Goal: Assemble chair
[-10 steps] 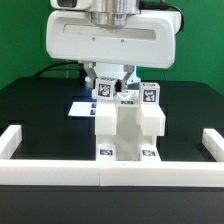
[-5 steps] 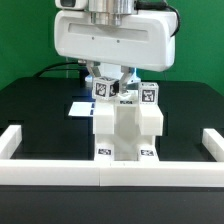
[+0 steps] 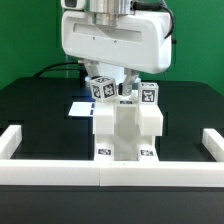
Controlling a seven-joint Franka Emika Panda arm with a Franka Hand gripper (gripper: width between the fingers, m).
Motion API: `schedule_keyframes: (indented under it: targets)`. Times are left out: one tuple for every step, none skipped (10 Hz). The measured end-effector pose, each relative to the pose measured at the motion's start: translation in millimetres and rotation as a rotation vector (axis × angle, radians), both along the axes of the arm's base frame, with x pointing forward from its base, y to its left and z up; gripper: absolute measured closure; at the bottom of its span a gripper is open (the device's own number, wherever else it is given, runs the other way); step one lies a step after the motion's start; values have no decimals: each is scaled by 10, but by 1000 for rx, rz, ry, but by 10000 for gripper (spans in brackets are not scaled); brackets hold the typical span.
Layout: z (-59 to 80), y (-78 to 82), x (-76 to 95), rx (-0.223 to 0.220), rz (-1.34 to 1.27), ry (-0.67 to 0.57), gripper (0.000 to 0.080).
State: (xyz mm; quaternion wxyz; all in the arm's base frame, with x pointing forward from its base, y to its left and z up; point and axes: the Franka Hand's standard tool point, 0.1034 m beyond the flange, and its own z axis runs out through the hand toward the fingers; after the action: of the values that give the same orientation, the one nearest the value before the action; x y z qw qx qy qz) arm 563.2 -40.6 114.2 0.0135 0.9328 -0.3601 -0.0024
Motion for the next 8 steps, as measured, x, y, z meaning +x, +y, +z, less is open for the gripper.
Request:
schedule_keyframes:
  targets:
    - [7,-24,0,0,18,-1,173]
    - [11,-29,0,0,38,-1,173]
    - [34,-34,3,3,159,-2,154]
    - [40,-26,4,4,195,-2,151]
    - [43,-31,5,4,284,0,151]
    - [43,-41,5,4,342,1,150]
    - [43,-53,4,5,428,4,150]
    - [40,-63,-1,6,516,7,150]
